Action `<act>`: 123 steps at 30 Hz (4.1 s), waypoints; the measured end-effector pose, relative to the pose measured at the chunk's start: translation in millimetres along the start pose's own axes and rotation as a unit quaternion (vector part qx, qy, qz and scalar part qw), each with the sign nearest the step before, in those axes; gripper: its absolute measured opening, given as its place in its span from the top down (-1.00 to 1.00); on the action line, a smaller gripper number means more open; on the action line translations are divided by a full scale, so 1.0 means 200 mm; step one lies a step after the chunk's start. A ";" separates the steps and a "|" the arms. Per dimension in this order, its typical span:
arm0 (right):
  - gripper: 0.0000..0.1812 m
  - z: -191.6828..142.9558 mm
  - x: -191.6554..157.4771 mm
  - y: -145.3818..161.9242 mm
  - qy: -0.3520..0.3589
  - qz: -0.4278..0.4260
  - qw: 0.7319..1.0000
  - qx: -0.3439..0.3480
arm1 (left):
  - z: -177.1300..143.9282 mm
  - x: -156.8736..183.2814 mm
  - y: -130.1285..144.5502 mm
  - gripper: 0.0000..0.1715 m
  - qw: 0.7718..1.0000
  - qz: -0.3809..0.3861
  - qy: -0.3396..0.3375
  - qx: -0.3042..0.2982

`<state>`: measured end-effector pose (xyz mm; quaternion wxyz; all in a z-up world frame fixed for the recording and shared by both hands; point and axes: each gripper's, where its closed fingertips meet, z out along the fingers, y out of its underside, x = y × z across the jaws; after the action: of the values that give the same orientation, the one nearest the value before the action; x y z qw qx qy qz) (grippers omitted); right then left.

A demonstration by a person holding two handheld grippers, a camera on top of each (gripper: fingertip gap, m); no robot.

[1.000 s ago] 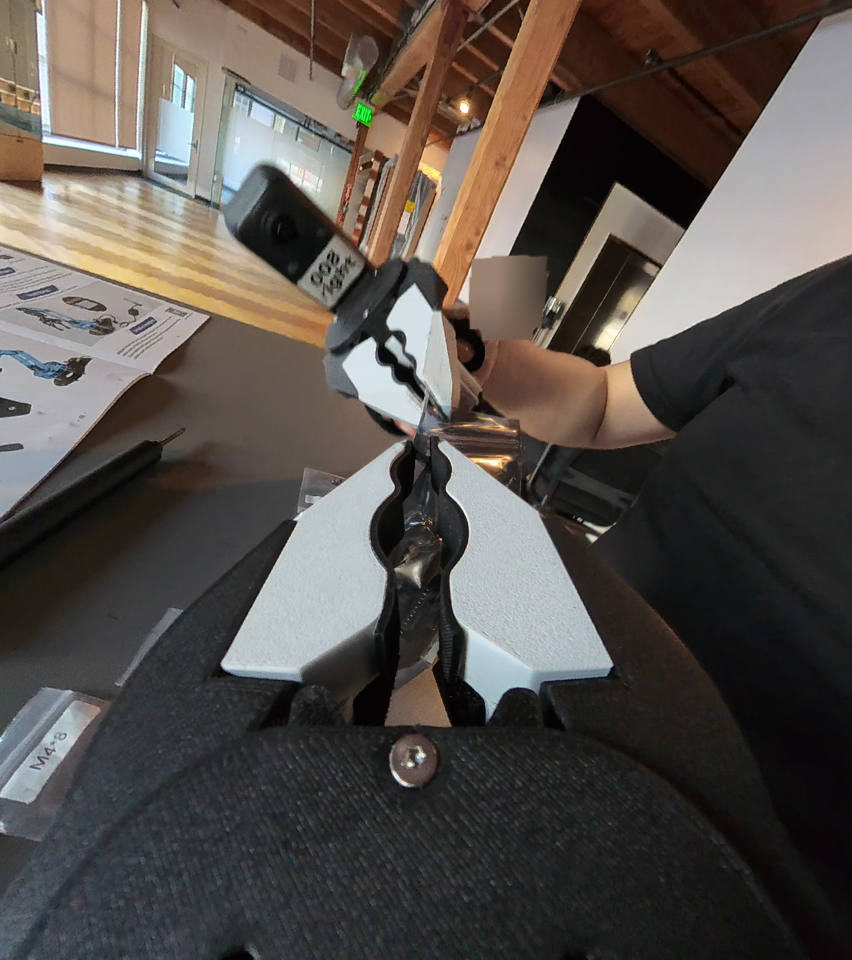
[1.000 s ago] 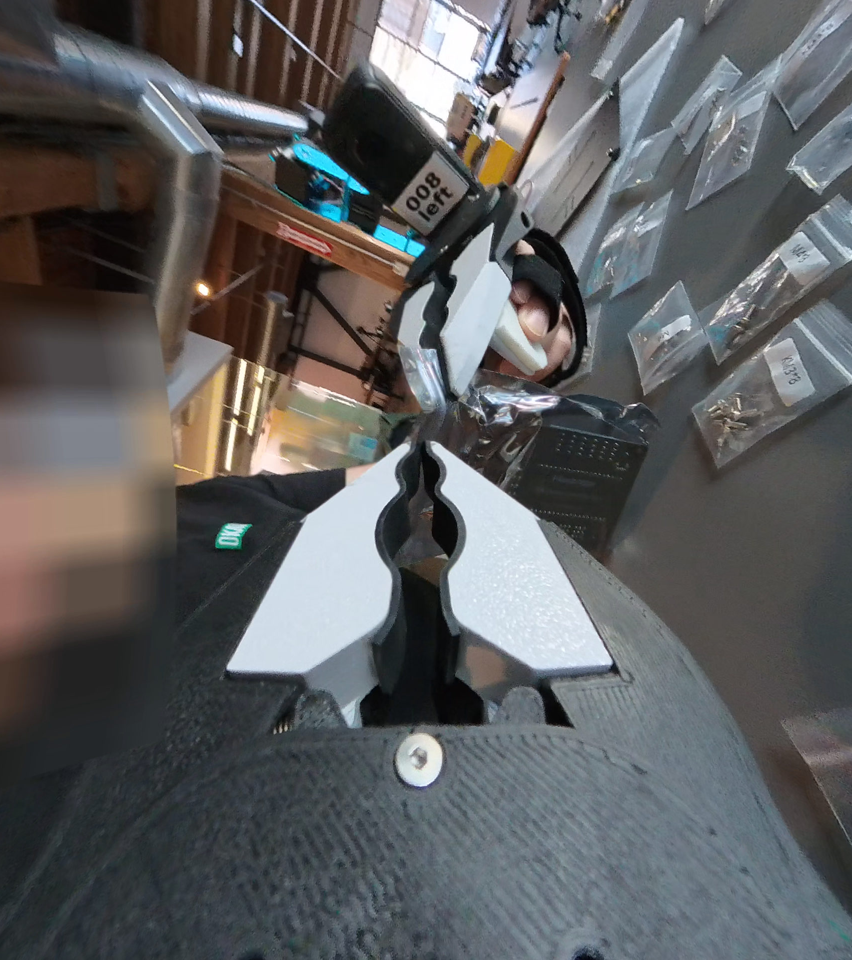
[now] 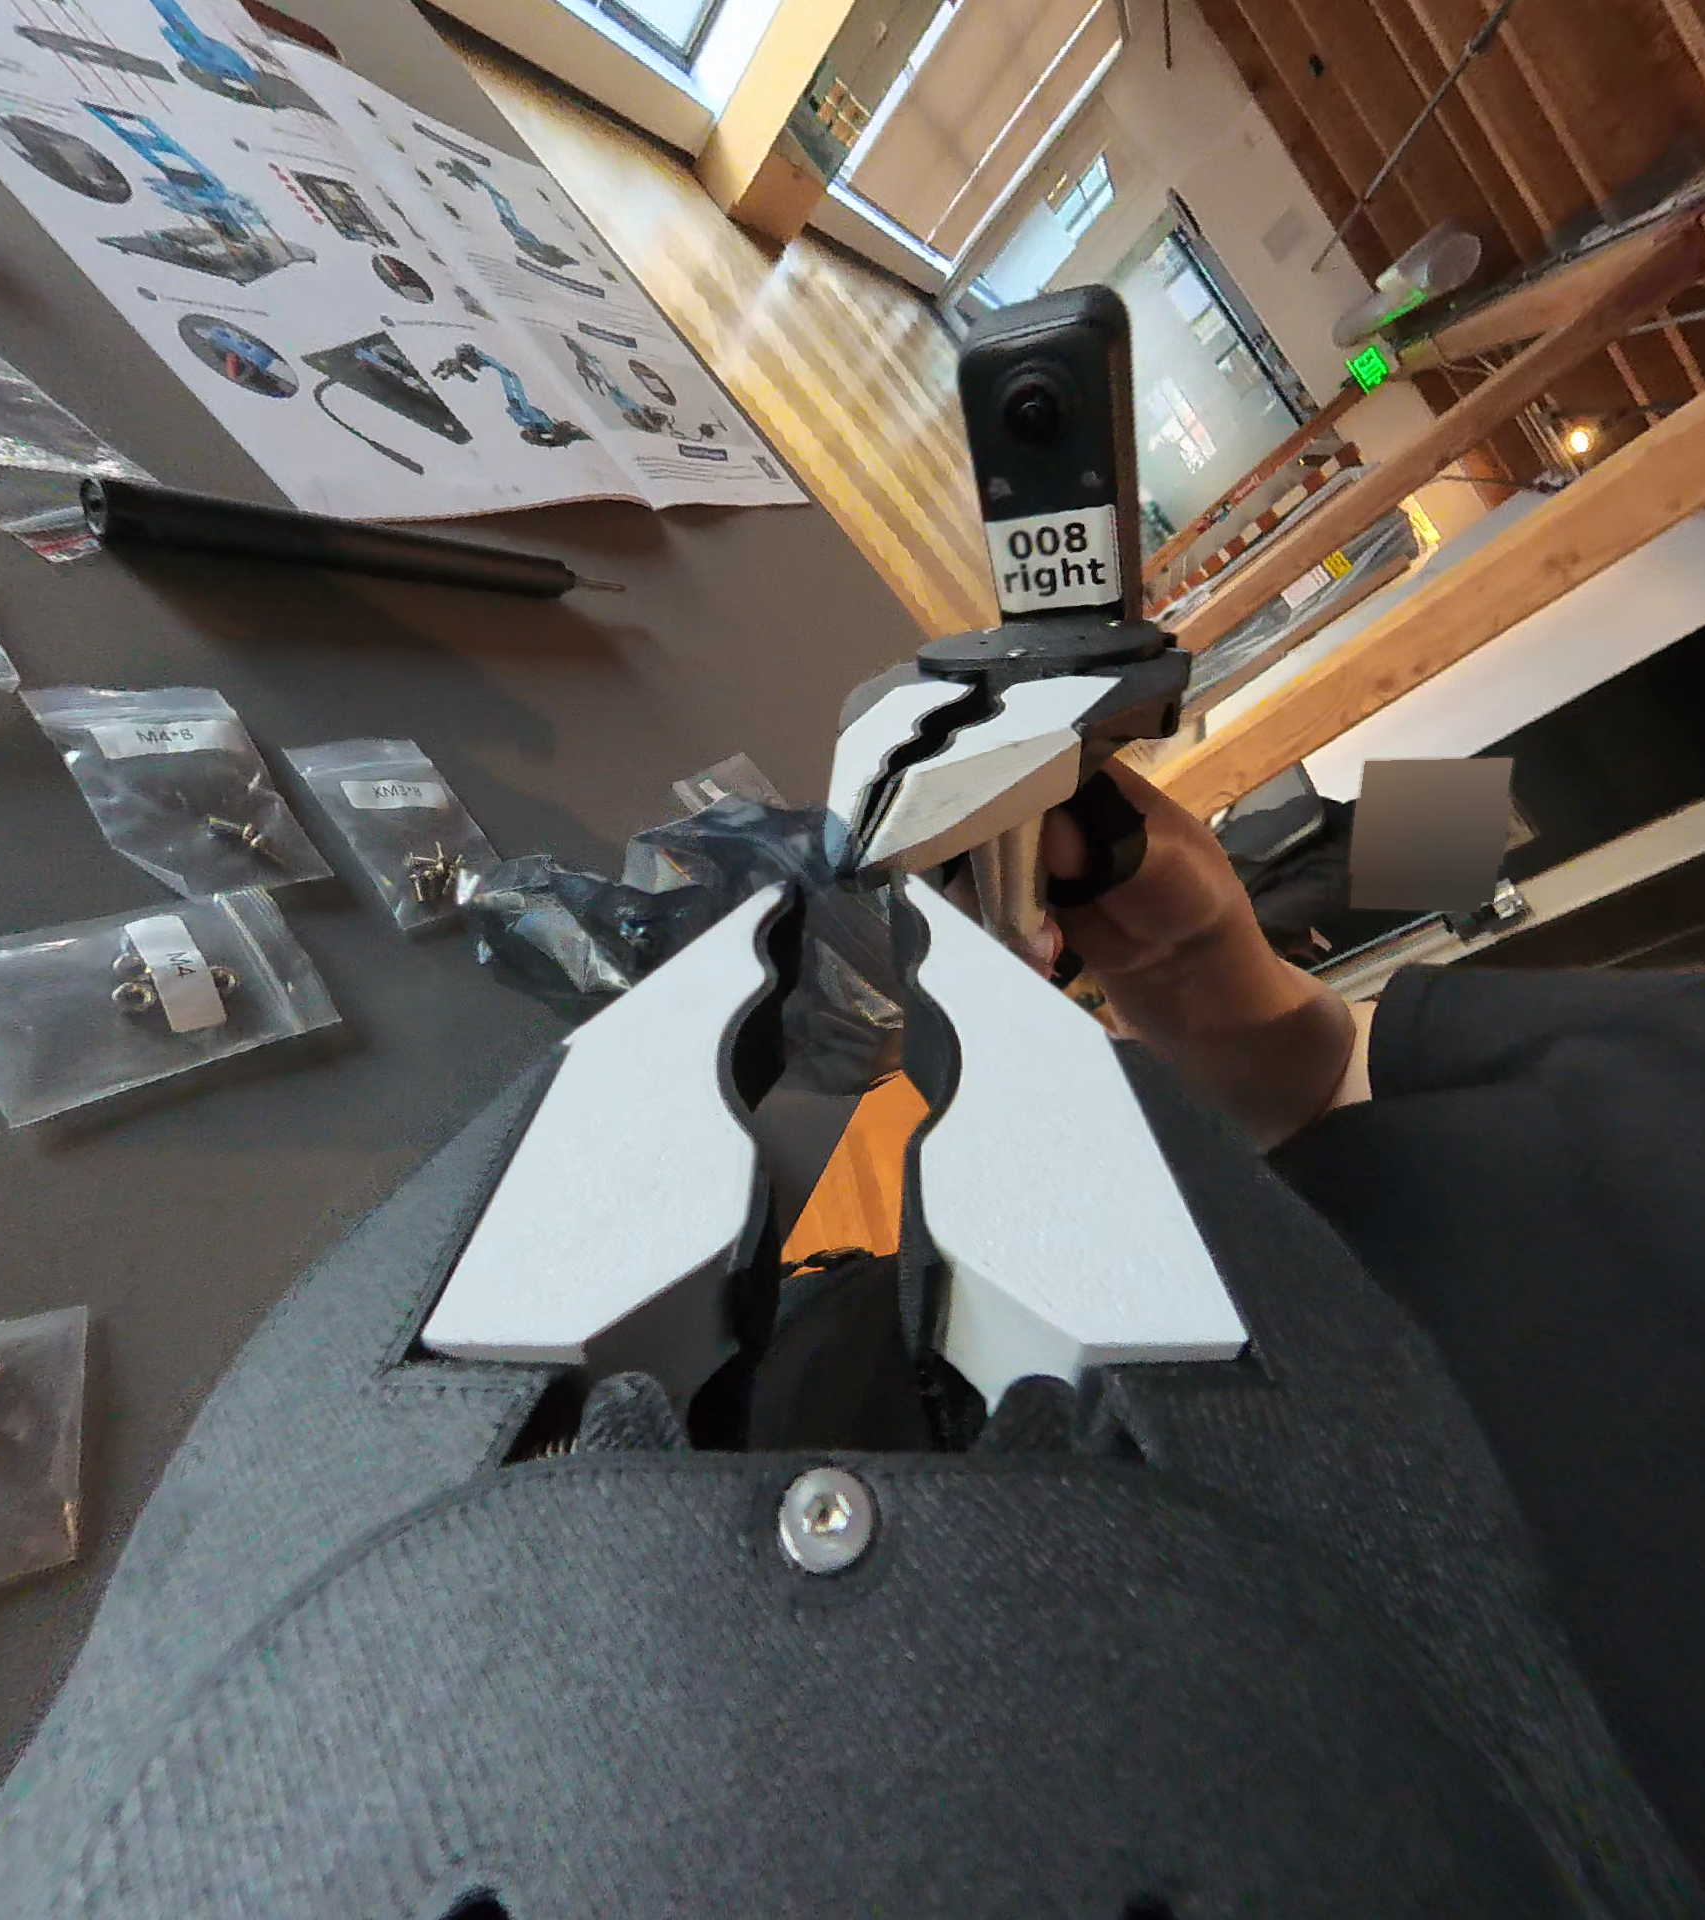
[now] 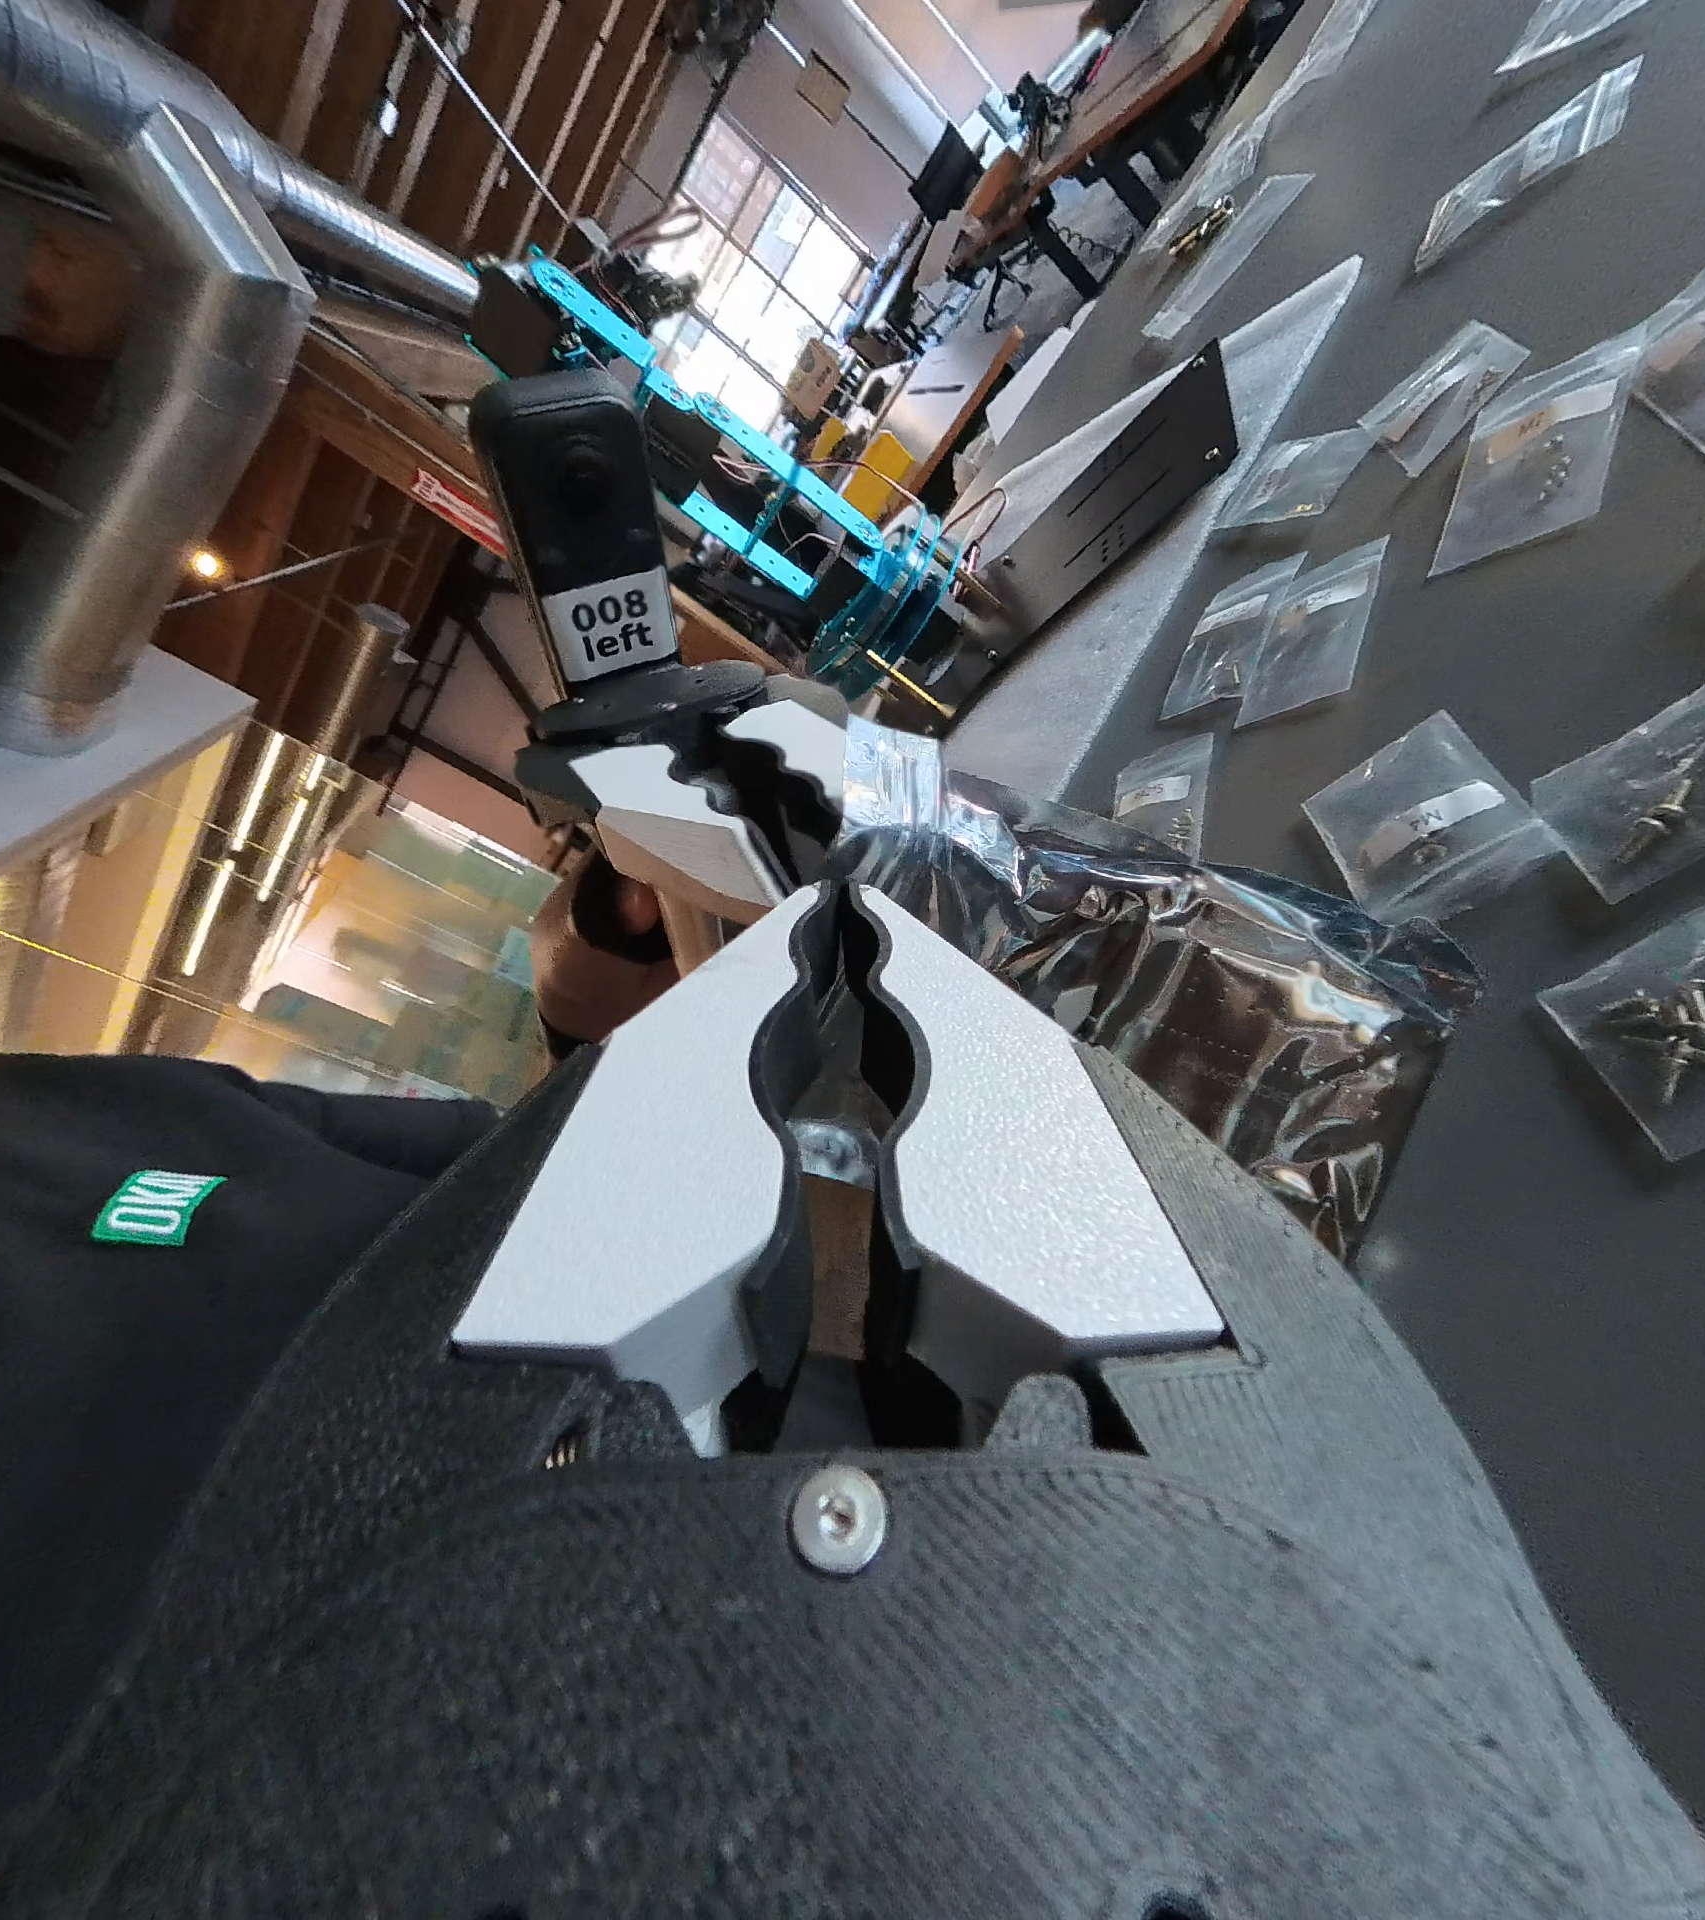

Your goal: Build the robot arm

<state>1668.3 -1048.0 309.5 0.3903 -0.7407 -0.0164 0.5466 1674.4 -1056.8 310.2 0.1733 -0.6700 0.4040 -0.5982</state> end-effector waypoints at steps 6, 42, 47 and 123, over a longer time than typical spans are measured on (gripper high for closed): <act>1.00 0.02 0.02 0.04 -0.002 0.020 1.000 0.006 | -0.03 -0.01 0.05 0.99 1.000 0.011 -0.016 -0.023; 0.94 -0.10 0.10 0.06 0.217 -0.102 0.970 -0.050 | 0.10 -0.03 0.07 1.00 0.976 0.118 -0.137 -0.124; 0.87 -0.14 0.07 0.09 0.238 -0.113 0.961 -0.080 | 0.13 0.02 0.06 1.00 0.977 0.122 -0.125 -0.124; 0.91 -0.54 0.02 0.09 0.354 -0.295 0.886 -0.048 | 0.47 0.22 0.07 1.00 0.986 0.096 -0.119 -0.063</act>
<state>1752.4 -1119.7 305.6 0.4771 -0.8638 -0.1215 0.1066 1756.3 -1122.8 307.7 0.2341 -0.7041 0.4801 -0.4679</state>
